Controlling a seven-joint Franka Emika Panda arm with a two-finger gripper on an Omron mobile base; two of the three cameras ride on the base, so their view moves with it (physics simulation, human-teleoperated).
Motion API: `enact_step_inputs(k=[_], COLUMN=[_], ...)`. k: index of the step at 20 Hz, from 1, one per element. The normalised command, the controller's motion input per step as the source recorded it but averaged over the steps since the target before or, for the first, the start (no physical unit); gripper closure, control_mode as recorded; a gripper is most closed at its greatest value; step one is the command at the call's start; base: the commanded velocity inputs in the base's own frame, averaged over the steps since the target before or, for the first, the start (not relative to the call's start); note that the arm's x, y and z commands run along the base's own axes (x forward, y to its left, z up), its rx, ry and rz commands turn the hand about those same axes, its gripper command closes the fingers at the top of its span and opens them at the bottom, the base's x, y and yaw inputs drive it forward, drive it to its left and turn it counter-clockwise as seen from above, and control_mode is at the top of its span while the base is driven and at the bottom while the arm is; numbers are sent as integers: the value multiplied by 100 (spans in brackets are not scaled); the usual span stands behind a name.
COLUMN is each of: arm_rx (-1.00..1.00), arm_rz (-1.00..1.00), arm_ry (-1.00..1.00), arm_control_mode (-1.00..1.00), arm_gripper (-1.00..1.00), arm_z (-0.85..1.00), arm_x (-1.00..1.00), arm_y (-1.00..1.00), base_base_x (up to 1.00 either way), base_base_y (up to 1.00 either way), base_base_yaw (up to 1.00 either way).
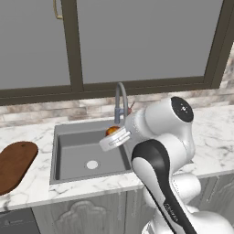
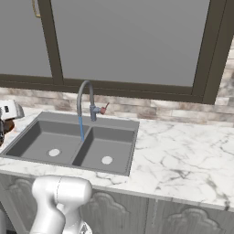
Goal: Pick the peach from the sink and place it on the cutting board to airdry. Then turn off the sink faucet.
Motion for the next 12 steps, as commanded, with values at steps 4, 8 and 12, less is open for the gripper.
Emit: enact_step_inputs(k=[4,8,12], arm_rx=[0,1,0], arm_rz=[1,3,3], arm_ry=[0,3,4], arm_control_mode=[-100,-100,-100], arm_gripper=[100,100,100], arm_z=[-5,-5,-15], arm_x=[19,29,25], arm_y=[49,57,56], base_base_x=[0,0,0], base_base_y=[0,0,0], base_base_yaw=[0,0,0])
